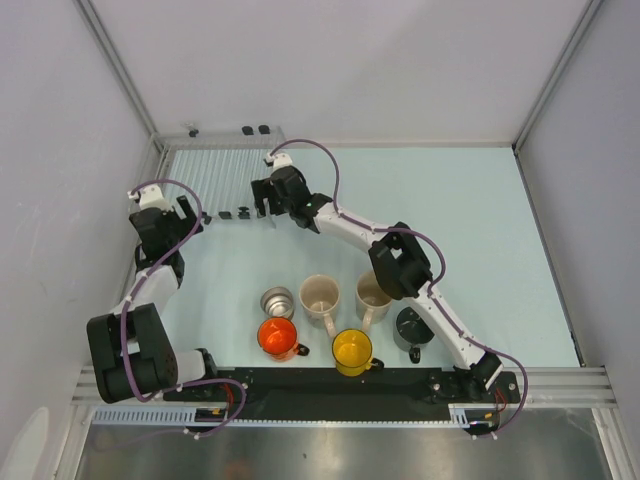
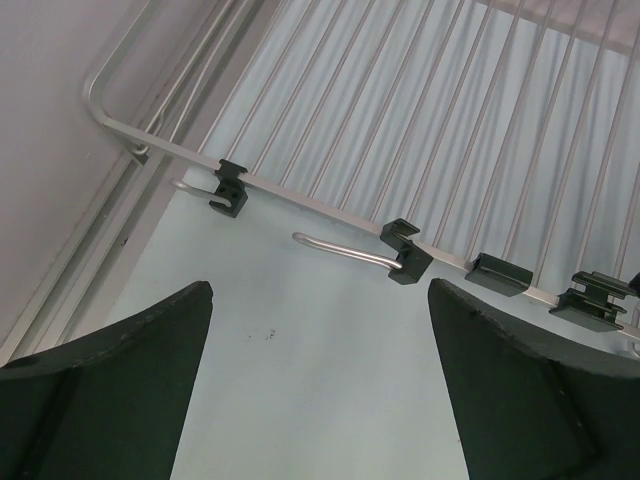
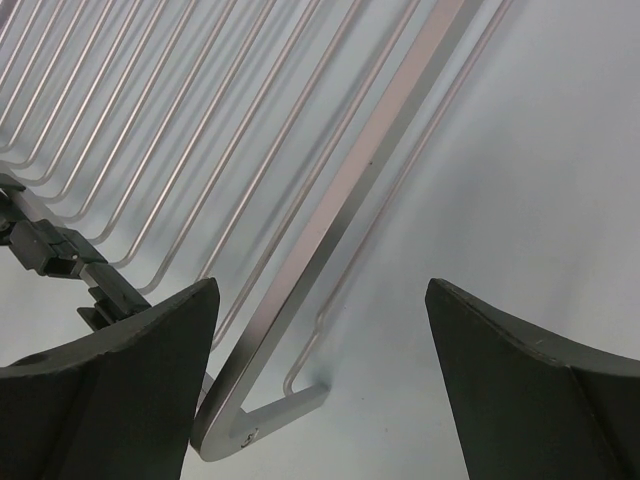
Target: Load the cups into the dish rack
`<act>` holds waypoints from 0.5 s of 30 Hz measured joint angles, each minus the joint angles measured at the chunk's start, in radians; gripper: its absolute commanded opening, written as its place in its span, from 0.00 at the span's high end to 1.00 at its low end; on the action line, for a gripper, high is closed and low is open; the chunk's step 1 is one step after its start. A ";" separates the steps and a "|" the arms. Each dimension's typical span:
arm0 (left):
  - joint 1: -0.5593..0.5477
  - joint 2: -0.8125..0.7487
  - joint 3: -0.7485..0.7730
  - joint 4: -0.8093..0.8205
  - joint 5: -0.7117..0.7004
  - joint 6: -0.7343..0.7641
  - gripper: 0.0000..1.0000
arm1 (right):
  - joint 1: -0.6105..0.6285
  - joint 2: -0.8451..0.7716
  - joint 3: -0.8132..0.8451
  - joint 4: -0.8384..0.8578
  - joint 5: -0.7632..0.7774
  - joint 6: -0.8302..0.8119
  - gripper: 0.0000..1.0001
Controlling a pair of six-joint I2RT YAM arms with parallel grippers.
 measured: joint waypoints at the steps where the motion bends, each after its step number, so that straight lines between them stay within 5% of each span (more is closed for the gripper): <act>1: 0.000 0.000 0.000 0.000 0.000 0.000 0.05 | 0.000 0.000 0.000 0.000 0.000 0.000 0.11; 9: 0.000 -0.005 -0.008 0.004 0.021 0.000 0.05 | 0.001 0.000 0.000 0.005 0.002 0.000 0.13; 15: 0.000 -0.005 -0.009 0.007 0.031 0.000 0.05 | 0.001 0.000 0.000 0.011 0.008 0.000 0.34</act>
